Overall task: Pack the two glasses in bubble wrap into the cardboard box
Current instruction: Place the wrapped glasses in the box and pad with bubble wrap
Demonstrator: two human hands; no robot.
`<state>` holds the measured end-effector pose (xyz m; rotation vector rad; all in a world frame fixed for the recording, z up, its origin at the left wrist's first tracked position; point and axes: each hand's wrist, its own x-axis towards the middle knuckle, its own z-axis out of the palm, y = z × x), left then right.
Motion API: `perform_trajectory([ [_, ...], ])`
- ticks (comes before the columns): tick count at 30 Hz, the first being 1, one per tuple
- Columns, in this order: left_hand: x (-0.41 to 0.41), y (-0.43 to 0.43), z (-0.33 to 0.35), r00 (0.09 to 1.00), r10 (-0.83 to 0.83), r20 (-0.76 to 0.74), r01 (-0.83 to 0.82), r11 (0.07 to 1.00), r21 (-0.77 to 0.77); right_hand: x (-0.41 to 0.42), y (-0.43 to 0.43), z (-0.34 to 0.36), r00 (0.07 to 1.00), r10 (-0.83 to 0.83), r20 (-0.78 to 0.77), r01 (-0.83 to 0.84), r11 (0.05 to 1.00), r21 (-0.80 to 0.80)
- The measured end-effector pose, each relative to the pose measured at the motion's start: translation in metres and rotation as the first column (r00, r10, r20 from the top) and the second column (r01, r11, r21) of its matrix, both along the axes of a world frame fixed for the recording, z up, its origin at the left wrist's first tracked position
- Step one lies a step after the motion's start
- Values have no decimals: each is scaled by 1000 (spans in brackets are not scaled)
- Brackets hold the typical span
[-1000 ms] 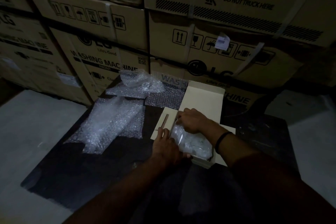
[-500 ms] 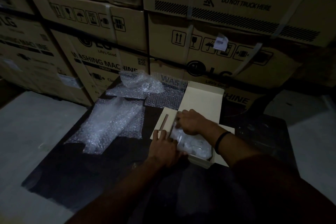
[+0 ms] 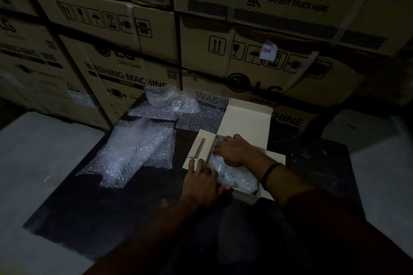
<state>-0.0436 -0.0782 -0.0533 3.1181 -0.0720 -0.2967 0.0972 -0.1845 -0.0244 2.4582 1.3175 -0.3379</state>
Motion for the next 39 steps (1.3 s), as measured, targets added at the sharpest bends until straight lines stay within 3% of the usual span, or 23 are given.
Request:
perform_trajectory([
  [6, 4, -3, 7, 994, 39, -99, -40, 999, -9, -1, -4, -9, 999, -26, 22, 26, 1000, 5],
  [9, 12, -2, 10, 983, 68, -168, -69, 998, 4, 2, -2, -7, 989, -100, -105, 100, 995, -5],
  [11, 14, -3, 12, 977, 74, -200, -72, 997, 16, 6, -3, -5, 970, -152, -191, 180, 973, 142],
  [14, 11, -5, 17, 972, 80, -221, -79, 997, 13, 9, -6, -7, 966, -162, -202, 223, 916, 332],
  [17, 10, -4, 18, 980, 57, -191, -58, 998, -1, 9, -7, -11, 960, -156, -234, 223, 929, 295],
  [21, 6, 2, 16, 999, -11, 45, 11, 1000, -1, 10, -5, -15, 934, -204, -293, 266, 945, 190],
  [23, 7, 3, 16, 996, -30, 84, 29, 1000, 4, 10, -1, -17, 945, -196, -263, 245, 955, 167],
  [28, 9, 6, 15, 995, 33, -95, -30, 999, 33, 7, 10, -13, 991, -120, -61, 125, 987, 97],
  [33, 12, 2, 20, 982, 28, -185, -16, 998, 69, 7, 5, -12, 996, -86, 18, 86, 996, -5],
  [39, 15, 0, 17, 978, 46, -204, -44, 999, 15, -5, 1, -7, 999, 2, 53, -6, 996, 86],
])
